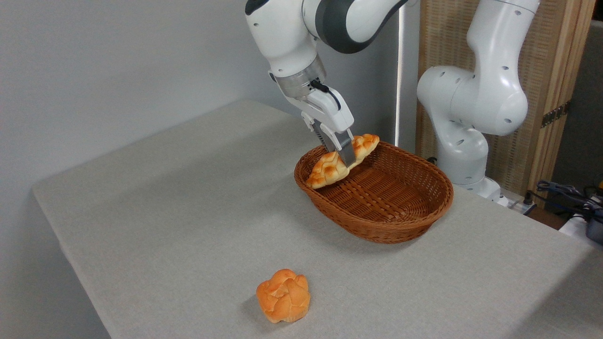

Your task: Put bread into the basket

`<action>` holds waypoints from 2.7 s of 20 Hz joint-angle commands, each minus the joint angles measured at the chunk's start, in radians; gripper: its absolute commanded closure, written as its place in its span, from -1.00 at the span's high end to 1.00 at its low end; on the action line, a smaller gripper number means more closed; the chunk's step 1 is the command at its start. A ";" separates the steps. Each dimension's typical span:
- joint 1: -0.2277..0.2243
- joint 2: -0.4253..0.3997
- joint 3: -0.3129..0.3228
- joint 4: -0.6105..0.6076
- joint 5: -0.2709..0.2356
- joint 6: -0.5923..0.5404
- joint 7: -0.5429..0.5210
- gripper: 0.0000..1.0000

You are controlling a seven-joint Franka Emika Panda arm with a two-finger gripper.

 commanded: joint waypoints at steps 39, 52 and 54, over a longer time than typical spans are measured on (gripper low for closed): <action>0.053 0.488 0.221 0.928 0.060 -0.113 0.101 1.00; 0.067 0.450 0.209 0.807 0.071 -0.031 0.109 1.00; 0.067 0.450 0.209 0.808 0.071 -0.030 0.109 1.00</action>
